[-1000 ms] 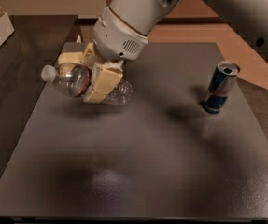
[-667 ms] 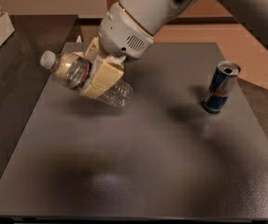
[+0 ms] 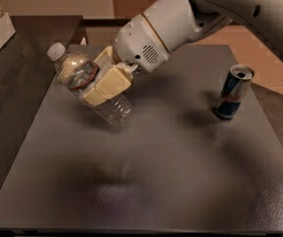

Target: Place water bottle upright

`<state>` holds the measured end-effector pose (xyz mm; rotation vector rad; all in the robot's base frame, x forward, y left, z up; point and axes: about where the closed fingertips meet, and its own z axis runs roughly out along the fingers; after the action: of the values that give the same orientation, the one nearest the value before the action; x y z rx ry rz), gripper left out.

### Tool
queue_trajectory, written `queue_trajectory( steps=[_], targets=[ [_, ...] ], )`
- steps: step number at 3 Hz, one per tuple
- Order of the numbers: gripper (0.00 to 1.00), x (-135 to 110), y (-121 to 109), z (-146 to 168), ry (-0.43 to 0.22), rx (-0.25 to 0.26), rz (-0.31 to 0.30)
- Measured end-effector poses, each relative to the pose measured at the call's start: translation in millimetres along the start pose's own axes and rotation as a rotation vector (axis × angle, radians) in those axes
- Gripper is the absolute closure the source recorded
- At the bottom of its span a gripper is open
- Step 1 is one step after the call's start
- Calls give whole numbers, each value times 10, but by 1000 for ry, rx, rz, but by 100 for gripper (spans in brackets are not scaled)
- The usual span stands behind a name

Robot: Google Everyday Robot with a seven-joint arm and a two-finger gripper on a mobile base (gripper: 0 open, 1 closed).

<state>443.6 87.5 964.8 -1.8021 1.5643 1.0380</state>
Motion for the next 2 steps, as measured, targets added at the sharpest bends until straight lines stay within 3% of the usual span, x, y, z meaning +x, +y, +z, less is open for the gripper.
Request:
queue_trajectory(
  steps=[2],
  targets=[
    [100,-9,96,84,-207,-63,-5]
  ],
)
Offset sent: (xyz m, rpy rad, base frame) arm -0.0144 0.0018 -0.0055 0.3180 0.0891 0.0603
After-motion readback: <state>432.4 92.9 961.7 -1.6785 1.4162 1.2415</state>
